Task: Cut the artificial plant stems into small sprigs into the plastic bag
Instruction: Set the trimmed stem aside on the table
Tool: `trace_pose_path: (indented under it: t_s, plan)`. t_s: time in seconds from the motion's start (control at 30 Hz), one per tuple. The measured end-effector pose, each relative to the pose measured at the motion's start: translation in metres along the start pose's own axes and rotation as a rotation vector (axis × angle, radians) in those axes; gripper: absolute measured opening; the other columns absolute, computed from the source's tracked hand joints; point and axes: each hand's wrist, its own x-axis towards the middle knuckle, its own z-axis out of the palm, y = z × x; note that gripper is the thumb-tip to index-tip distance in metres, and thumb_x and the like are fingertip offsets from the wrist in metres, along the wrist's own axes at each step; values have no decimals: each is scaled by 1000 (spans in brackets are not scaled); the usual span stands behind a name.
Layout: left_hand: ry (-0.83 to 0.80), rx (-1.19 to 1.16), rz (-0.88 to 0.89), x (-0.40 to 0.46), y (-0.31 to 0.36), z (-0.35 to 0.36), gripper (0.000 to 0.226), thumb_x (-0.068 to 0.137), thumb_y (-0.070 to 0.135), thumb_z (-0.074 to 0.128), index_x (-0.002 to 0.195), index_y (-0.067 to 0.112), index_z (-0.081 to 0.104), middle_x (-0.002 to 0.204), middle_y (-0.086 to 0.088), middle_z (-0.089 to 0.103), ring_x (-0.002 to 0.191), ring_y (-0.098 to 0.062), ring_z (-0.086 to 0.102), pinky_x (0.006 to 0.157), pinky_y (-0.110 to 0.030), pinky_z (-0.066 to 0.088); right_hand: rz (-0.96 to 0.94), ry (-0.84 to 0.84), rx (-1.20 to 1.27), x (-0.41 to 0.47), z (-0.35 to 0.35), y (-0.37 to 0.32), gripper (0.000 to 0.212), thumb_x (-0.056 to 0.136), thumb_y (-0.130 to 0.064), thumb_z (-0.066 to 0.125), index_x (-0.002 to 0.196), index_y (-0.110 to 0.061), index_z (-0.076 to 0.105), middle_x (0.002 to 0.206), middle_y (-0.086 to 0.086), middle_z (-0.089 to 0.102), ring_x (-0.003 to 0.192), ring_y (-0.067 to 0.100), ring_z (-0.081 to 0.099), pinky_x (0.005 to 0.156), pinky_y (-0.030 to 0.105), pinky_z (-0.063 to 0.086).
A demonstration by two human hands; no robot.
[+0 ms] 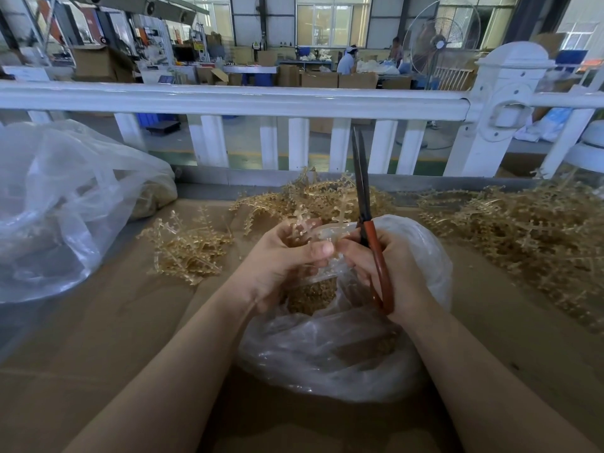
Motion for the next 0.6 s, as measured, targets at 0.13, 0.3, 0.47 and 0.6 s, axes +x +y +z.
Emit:
trace_pose_path:
  t_s: [0.13, 0.3, 0.47, 0.6]
  plan:
    - [8, 131, 18, -3, -1, 3, 31, 64, 27, 84, 85, 8, 73, 59, 3, 59, 51, -9, 45, 47, -18, 34, -28, -55, -60, 0, 0, 3, 9, 90, -13, 74, 82, -17, 70, 55, -8, 60, 45, 0, 54, 46, 8, 41]
    - [28, 65, -36, -3, 2, 2, 16, 64, 22, 81, 77, 14, 78, 69, 0, 70, 56, -9, 59, 52, -16, 48, -30, -75, -68, 0, 1, 4, 8, 92, -13, 71, 84, -13, 71, 60, -4, 63, 47, 1, 56, 47, 9, 42]
    - [17, 61, -61, -3, 2, 2, 11, 70, 12, 75, 77, 18, 81, 81, -6, 77, 62, -11, 70, 62, -19, 57, -9, -43, 58, -2, 2, -1, 10, 94, -6, 65, 84, -7, 66, 59, 0, 60, 45, 3, 53, 46, 11, 42]
    - [-4, 72, -49, -4, 2, 3, 10, 66, 16, 77, 75, 19, 81, 71, -1, 75, 59, -8, 68, 58, -17, 54, -6, -20, 25, -2, 2, -1, 12, 94, -8, 67, 82, -10, 67, 57, -3, 59, 45, 3, 53, 46, 10, 42]
